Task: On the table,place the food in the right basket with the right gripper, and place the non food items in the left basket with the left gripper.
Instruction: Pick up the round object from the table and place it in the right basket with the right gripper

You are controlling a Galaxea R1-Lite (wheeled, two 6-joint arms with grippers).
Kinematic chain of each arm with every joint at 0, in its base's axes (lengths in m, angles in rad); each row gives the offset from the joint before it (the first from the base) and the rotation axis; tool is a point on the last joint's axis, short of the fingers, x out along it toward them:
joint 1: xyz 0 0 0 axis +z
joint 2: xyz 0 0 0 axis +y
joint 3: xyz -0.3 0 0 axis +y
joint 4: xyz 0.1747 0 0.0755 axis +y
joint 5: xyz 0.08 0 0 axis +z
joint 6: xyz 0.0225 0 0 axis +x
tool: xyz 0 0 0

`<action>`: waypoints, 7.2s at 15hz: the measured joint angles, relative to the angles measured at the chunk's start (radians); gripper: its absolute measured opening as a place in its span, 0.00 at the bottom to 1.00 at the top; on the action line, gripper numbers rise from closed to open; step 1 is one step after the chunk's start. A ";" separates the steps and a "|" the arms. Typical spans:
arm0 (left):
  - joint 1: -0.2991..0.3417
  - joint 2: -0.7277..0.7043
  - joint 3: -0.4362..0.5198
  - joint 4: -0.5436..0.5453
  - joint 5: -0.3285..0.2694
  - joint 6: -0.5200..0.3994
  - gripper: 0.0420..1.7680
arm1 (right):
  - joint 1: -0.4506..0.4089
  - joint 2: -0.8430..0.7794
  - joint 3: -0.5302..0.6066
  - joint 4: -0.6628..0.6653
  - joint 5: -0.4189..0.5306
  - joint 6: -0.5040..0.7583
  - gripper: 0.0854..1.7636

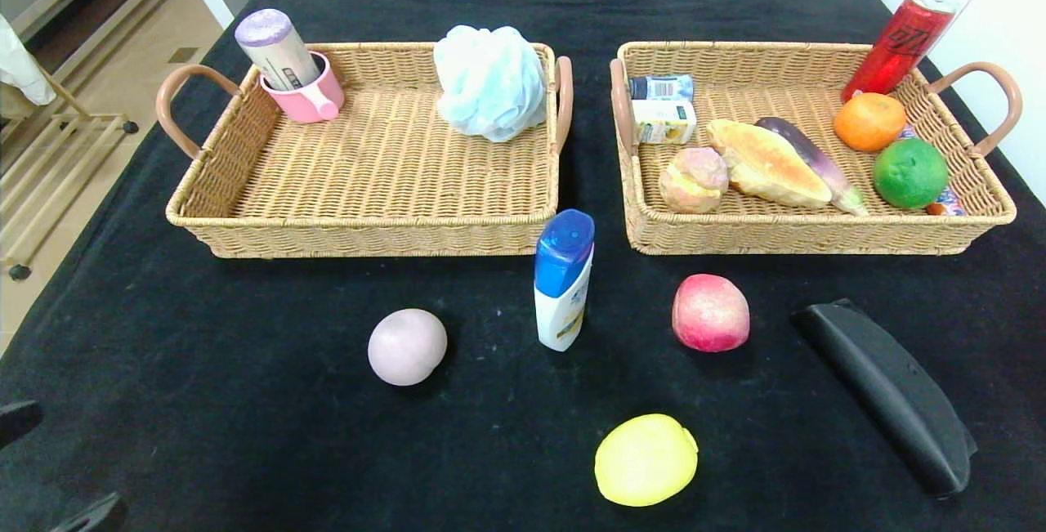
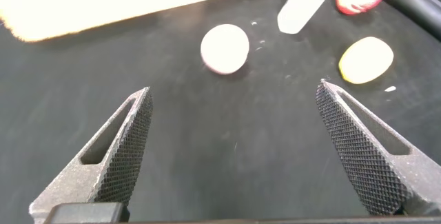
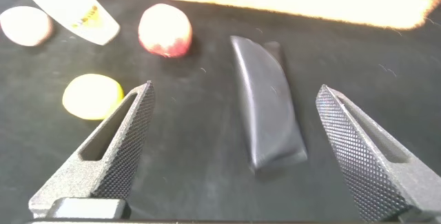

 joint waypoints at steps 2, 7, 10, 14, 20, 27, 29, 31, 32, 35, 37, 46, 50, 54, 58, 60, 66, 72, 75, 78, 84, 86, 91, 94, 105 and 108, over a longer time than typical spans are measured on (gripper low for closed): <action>-0.044 0.109 -0.054 -0.043 -0.003 0.030 0.97 | 0.063 0.093 -0.064 0.000 -0.016 0.000 0.97; -0.153 0.343 -0.189 -0.070 -0.004 0.092 0.97 | 0.289 0.278 -0.171 0.000 -0.229 0.003 0.97; -0.192 0.421 -0.226 -0.078 -0.004 0.098 0.97 | 0.352 0.369 -0.193 -0.001 -0.289 0.004 0.97; -0.200 0.469 -0.239 -0.097 -0.001 0.105 0.97 | 0.367 0.425 -0.199 0.005 -0.292 0.003 0.97; -0.201 0.471 -0.224 -0.093 -0.001 0.120 0.97 | 0.349 0.463 -0.307 0.249 -0.360 -0.004 0.97; -0.201 0.454 -0.213 -0.091 -0.002 0.137 0.97 | 0.148 0.678 -0.615 0.593 -0.357 -0.044 0.97; -0.201 0.450 -0.210 -0.091 -0.002 0.143 0.97 | 0.116 0.755 -0.651 0.598 -0.352 -0.051 0.97; -0.201 0.446 -0.209 -0.091 -0.002 0.148 0.97 | 0.103 0.799 -0.661 0.600 -0.320 -0.053 0.97; -0.201 0.444 -0.209 -0.091 -0.002 0.149 0.97 | 0.102 0.810 -0.663 0.600 -0.318 -0.053 0.97; -0.201 0.440 -0.208 -0.091 -0.002 0.150 0.97 | 0.122 0.817 -0.678 0.602 -0.314 -0.053 0.97; -0.201 0.439 -0.208 -0.091 -0.002 0.150 0.97 | 0.191 0.816 -0.716 0.606 -0.317 -0.047 0.97; -0.201 0.440 -0.207 -0.091 -0.002 0.157 0.97 | 0.460 1.028 -1.089 0.746 -0.397 0.250 0.97; -0.201 0.439 -0.206 -0.091 -0.001 0.164 0.97 | 0.509 1.124 -1.177 0.805 -0.417 0.411 0.97; -0.201 0.437 -0.206 -0.092 0.000 0.167 0.97 | 0.514 1.178 -1.202 0.811 -0.477 0.444 0.97; -0.201 0.435 -0.204 -0.093 0.004 0.170 0.97 | 0.504 1.231 -1.229 0.807 -0.505 0.476 0.97; -0.201 0.435 -0.202 -0.093 0.004 0.174 0.97 | 0.501 1.252 -1.239 0.806 -0.525 0.480 0.97; -0.201 0.435 -0.200 -0.092 0.004 0.176 0.97 | 0.483 1.284 -1.242 0.804 -0.527 0.492 0.97; -0.201 0.433 -0.200 -0.093 0.005 0.178 0.97 | 0.471 1.302 -1.241 0.802 -0.527 0.492 0.59; -0.201 0.433 -0.200 -0.094 0.006 0.178 0.97 | 0.471 1.305 -1.241 0.802 -0.526 0.493 0.58; -0.201 0.433 -0.200 -0.093 0.005 0.178 0.97 | 0.470 1.307 -1.240 0.802 -0.526 0.494 0.58; -0.201 0.438 -0.187 -0.098 0.005 0.191 0.97 | 0.462 1.305 -1.236 0.803 -0.523 0.524 0.58; -0.201 0.438 -0.187 -0.098 0.005 0.192 0.97 | 0.466 1.296 -1.236 0.805 -0.518 0.527 0.58; -0.200 0.438 -0.190 -0.098 0.006 0.192 0.97 | 0.503 1.236 -1.240 0.810 -0.515 0.522 0.58; -0.199 0.438 -0.196 -0.098 0.007 0.190 0.97 | 0.522 1.184 -1.240 0.814 -0.516 0.498 0.58; -0.199 0.433 -0.198 -0.098 0.006 0.192 0.97 | 0.428 1.136 -1.415 0.797 -0.523 0.324 0.58; -0.199 0.430 -0.198 -0.099 0.007 0.193 0.97 | 0.361 1.146 -1.431 0.715 -0.523 0.269 0.58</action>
